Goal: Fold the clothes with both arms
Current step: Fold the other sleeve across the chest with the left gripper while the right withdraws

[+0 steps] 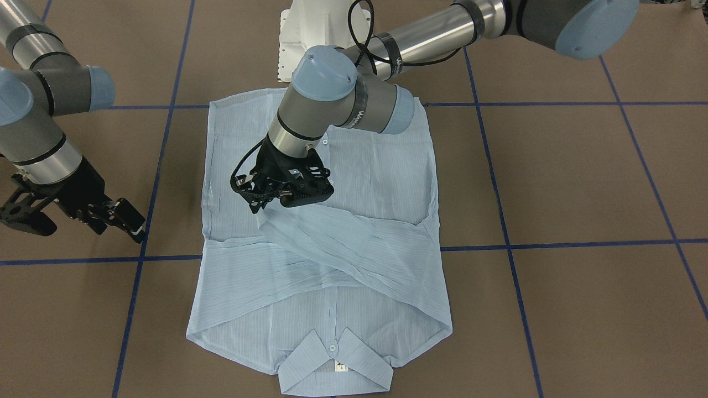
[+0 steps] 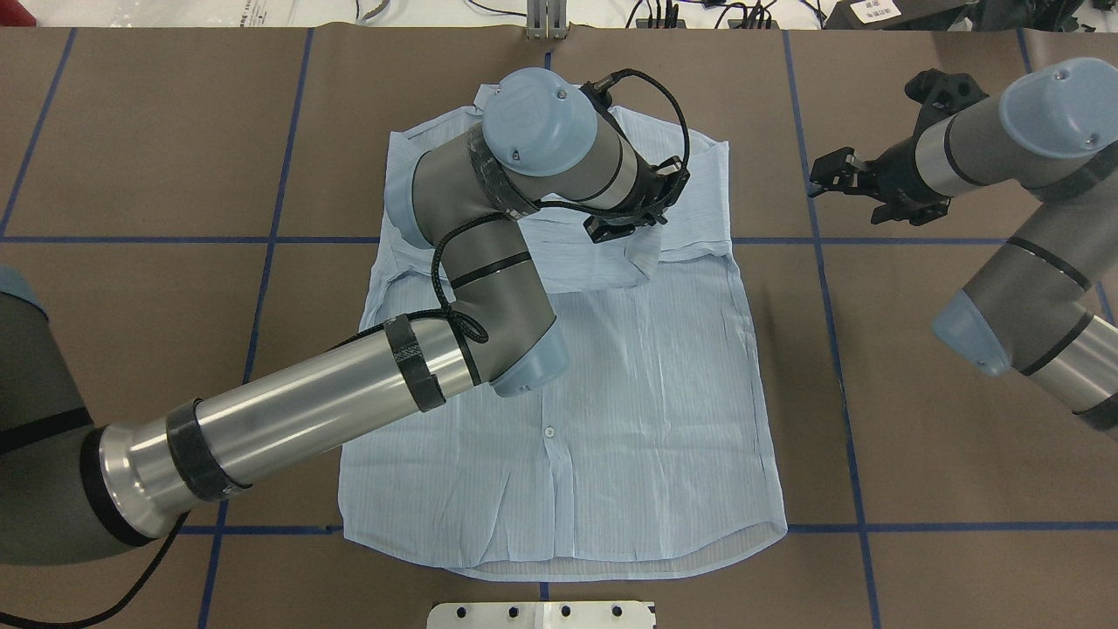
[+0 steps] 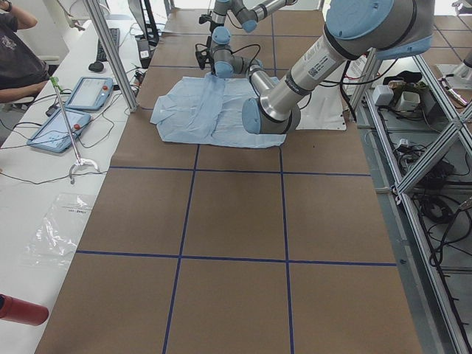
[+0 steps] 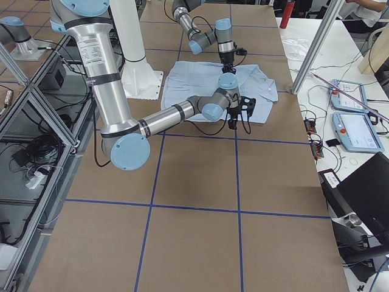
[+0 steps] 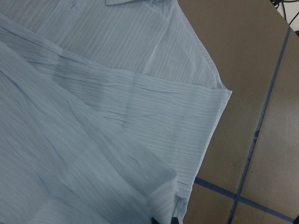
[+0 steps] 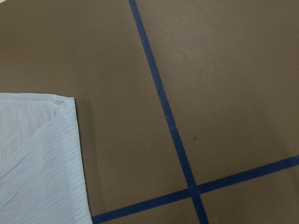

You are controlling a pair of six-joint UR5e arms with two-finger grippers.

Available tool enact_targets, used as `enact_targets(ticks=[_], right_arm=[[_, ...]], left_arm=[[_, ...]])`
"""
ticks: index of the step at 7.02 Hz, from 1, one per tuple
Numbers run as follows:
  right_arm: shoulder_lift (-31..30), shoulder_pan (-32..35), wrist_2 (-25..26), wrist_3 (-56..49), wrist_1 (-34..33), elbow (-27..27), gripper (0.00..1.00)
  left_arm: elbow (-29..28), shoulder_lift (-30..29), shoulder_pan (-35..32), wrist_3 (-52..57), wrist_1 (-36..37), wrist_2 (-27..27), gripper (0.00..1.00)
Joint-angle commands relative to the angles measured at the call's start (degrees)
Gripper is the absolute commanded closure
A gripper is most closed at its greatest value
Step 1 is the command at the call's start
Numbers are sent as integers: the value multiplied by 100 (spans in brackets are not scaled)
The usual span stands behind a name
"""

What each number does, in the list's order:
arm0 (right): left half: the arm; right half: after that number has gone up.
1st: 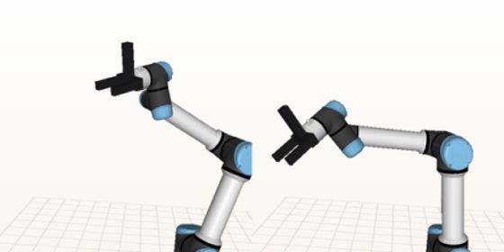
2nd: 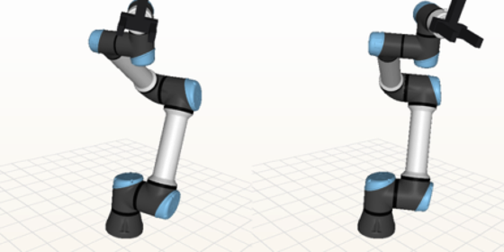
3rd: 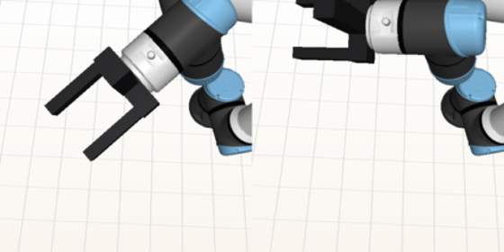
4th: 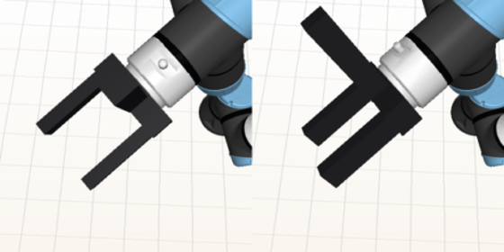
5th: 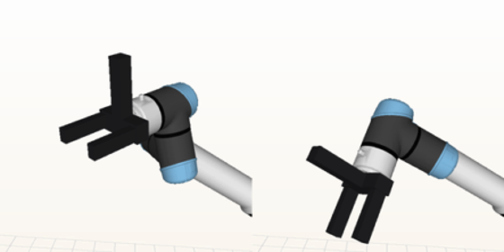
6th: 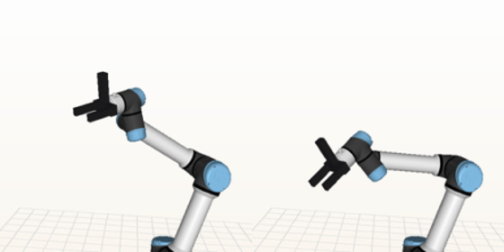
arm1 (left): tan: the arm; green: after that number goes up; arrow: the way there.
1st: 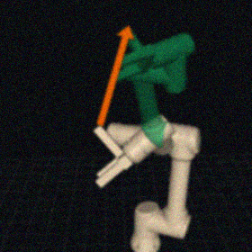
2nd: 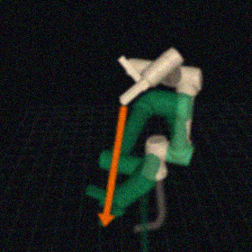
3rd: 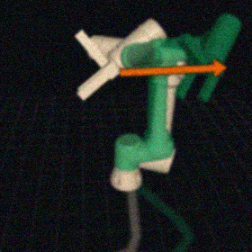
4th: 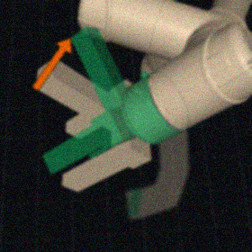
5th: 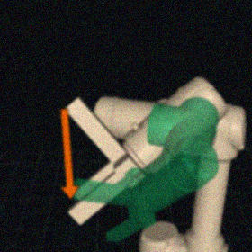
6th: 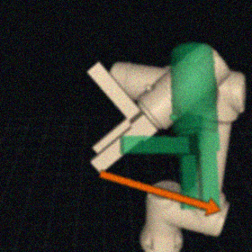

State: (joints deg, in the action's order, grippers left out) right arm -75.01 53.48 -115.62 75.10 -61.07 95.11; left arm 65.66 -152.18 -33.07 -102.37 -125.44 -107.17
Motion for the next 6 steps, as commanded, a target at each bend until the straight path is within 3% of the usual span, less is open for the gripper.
enact_targets(ticks=[1, 2, 4, 5, 6], right_arm=[[-40, -21, -5, 57, 7, 85, 0], [-66, -335, 30, 292, 16, 321, 0], [-136, -1352, 641, 1895, 16, 909, 0], [-206, -2097, 1350, 2408, -45, 1139, 0], [-407, -2835, 1975, 2848, -115, 1324, 0]], left_arm=[[87, -162, 19, 33, 11, 56, 0], [592, -24, 11, 24, 72, 47, 0], [2932, 1742, 2, 50, 99, 29, 0], [3501, 2292, -33, 250, 160, 29, 0], [3611, 2472, -77, 539, 273, 81, 0]])
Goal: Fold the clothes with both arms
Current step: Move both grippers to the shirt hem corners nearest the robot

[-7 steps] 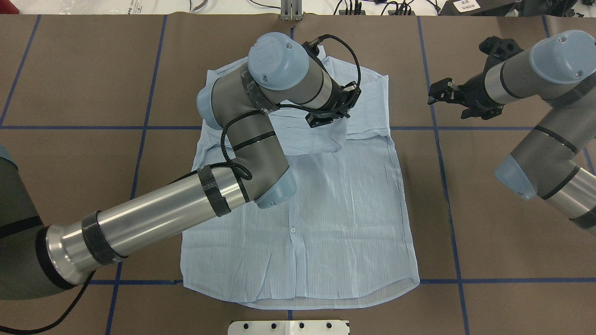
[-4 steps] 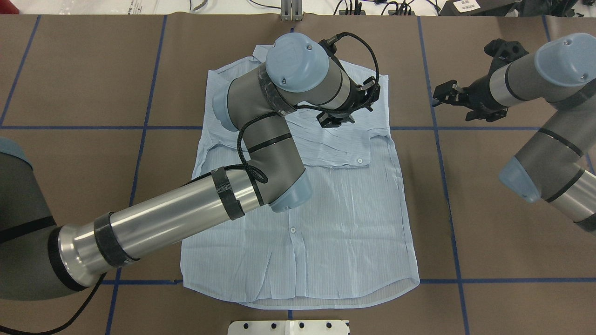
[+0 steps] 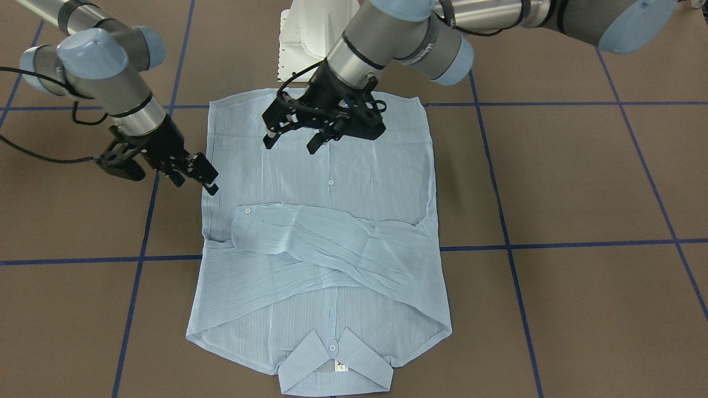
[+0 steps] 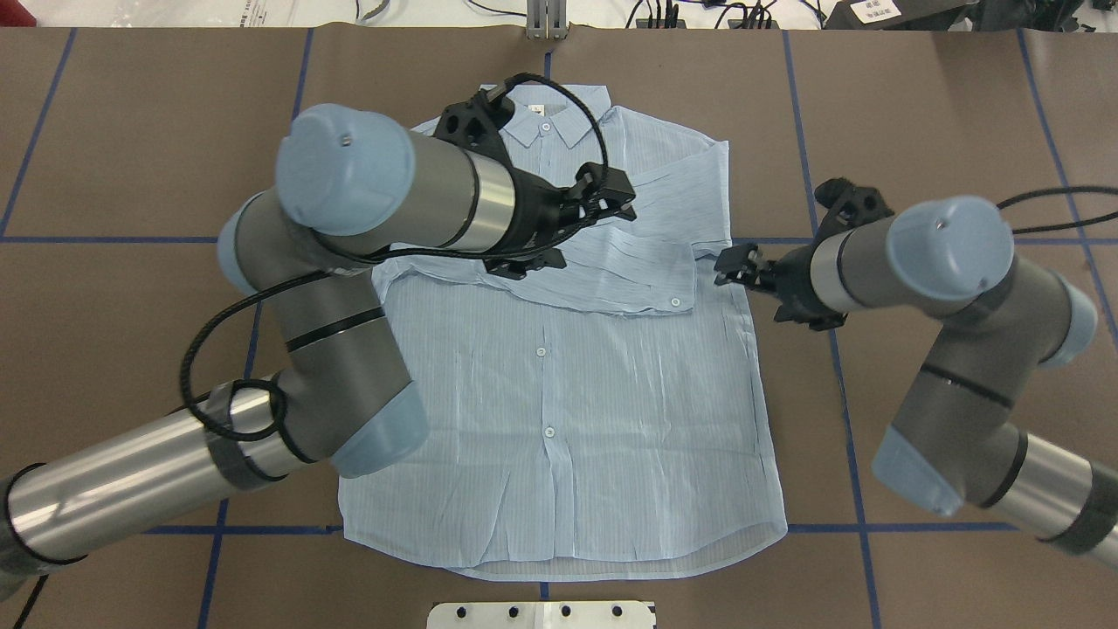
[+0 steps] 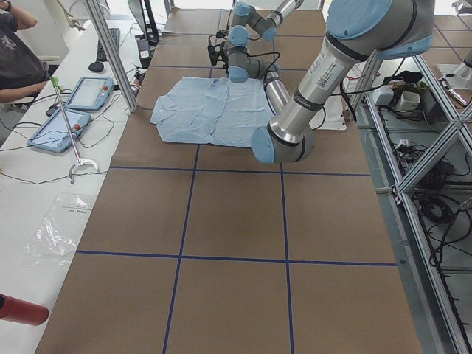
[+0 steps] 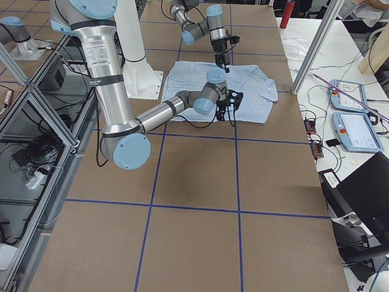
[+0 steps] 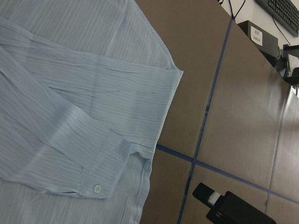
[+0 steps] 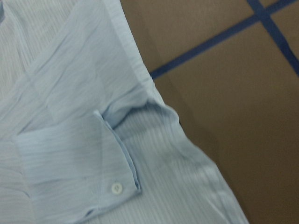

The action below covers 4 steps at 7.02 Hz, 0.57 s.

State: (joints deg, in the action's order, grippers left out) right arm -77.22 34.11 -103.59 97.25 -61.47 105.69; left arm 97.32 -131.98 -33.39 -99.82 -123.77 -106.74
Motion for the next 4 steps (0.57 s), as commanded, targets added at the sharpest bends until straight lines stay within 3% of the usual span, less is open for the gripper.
enact_targets(ticks=[1, 2, 4], right_arm=[[-493, -1402, 1162, 976, -346, 694, 0], [-774, -1755, 1218, 1493, -740, 1073, 1], [-996, -2275, 1402, 1998, -849, 1322, 2]], left_arm=[[446, 523, -149, 314, 108, 57, 0], [455, 542, -168, 314, 108, 213, 0], [472, 559, -168, 314, 108, 347, 0]])
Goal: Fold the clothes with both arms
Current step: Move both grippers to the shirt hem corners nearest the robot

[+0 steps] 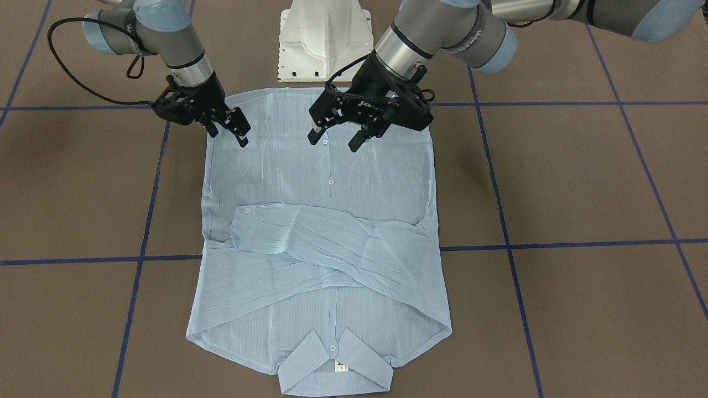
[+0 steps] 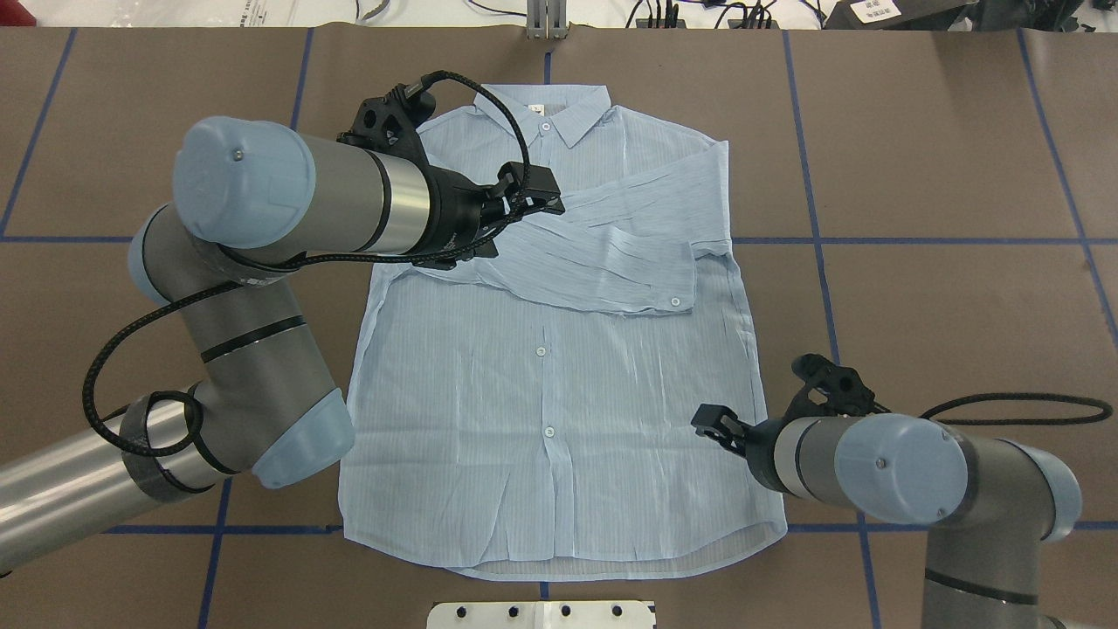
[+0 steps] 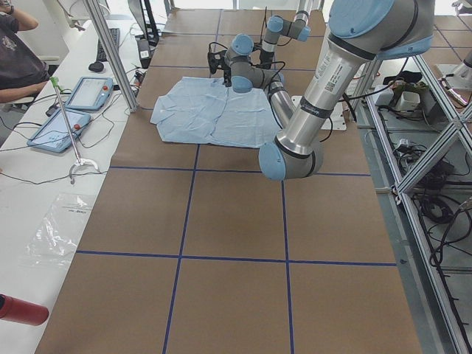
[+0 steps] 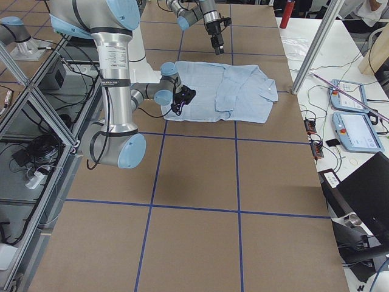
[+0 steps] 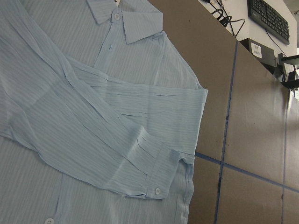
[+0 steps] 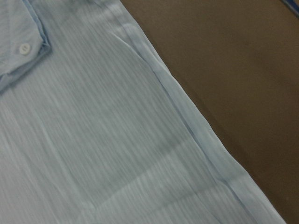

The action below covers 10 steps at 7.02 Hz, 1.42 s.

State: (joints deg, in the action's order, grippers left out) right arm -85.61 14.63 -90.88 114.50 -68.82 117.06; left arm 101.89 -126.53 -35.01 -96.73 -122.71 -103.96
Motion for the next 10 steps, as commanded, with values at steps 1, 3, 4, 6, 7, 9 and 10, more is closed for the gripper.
enact_targets(ticks=[1, 3, 4, 6, 7, 9, 10], right_arm=[[-349, -416, 132, 310, -219, 273, 3], [-728, -583, 132, 477, -229, 405, 9], [-772, -628, 132, 477, -229, 371, 14], [-729, -672, 150, 477, -229, 257, 15], [-685, -681, 150, 477, -229, 204, 22], [-694, -655, 141, 477, -229, 230, 88], [-676, -654, 123, 469, -220, 265, 100]], left_arm=[[15, 41, -6, 5, 2, 147, 0], [24, 76, 11, 5, 2, 278, 0], [32, 85, 29, 5, 2, 297, 0], [32, 85, 55, 5, 2, 471, 0], [32, 85, 55, 5, 2, 490, 0], [32, 94, 55, 5, 2, 490, 0], [32, 94, 55, 5, 2, 499, 0]])
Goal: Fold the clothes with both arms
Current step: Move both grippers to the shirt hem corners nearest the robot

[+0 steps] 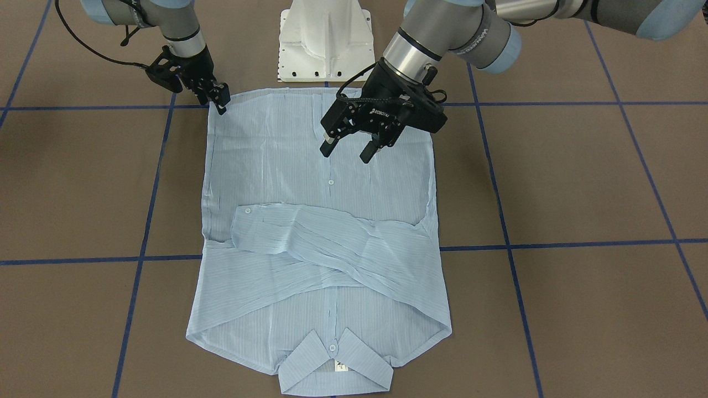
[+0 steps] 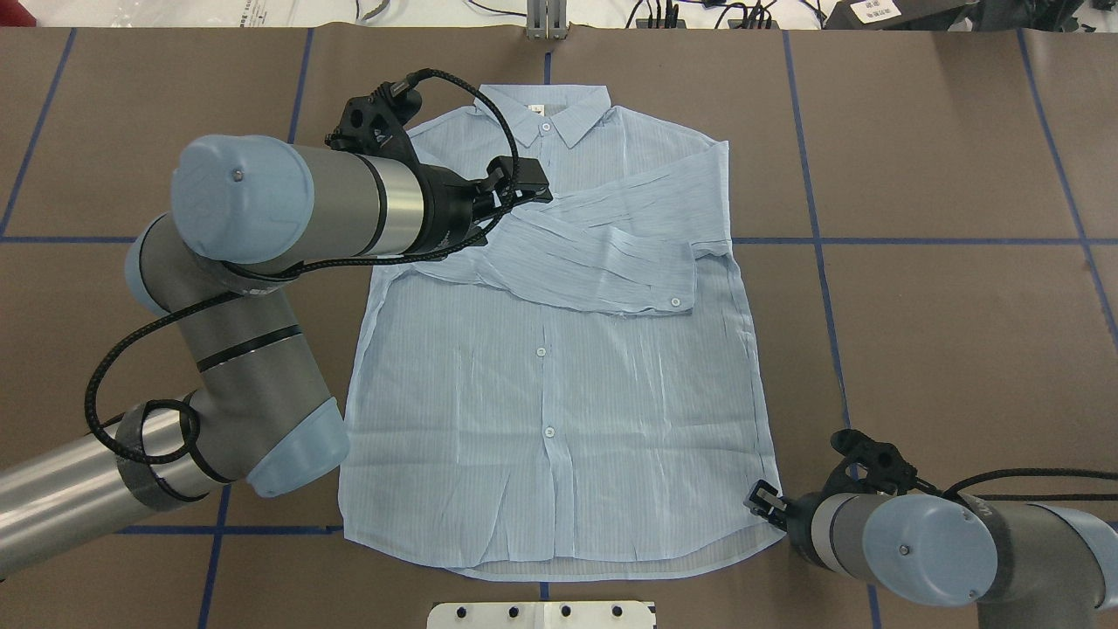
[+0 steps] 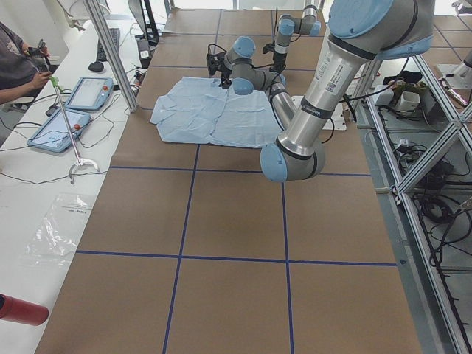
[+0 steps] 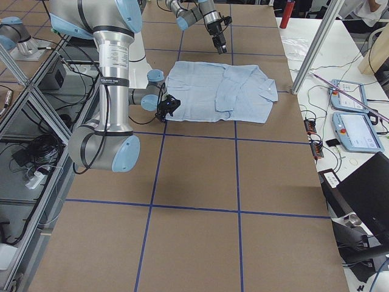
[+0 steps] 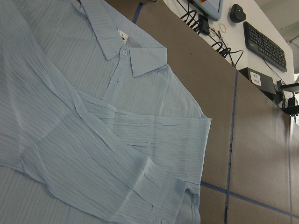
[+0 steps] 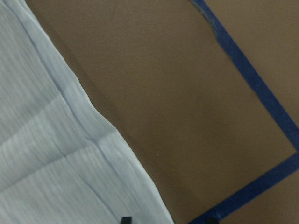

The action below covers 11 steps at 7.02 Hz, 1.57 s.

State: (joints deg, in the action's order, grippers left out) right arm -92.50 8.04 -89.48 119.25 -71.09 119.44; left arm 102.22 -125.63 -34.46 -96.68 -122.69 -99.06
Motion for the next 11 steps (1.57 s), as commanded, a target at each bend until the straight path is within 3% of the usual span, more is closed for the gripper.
enact_targets(ticks=[1, 3, 4, 5, 6, 8, 11], right_arm=[[12, 13, -25, -7, 7, 52, 100], [4, 66, -87, -7, -2, 235, 100], [-49, 136, -87, -7, -2, 446, 100], [-41, 128, -87, -7, -2, 457, 100], [-23, 119, -87, -7, -2, 457, 100], [3, 145, -105, -25, 24, 466, 100], [-5, 154, -113, -25, 25, 457, 100]], left_arm=[[0, 3, 9, 0, 0, 9, 0], [52, 3, 10, -9, 78, 9, 0], [340, 543, 349, -61, 288, 70, 0], [1039, 1288, 813, -70, 377, 541, 0], [1446, 2017, 1279, -79, 404, 632, 0], [1511, 2672, 1958, -306, 641, 993, 0], [1477, 2877, 2530, -939, 842, 1002, 7]])
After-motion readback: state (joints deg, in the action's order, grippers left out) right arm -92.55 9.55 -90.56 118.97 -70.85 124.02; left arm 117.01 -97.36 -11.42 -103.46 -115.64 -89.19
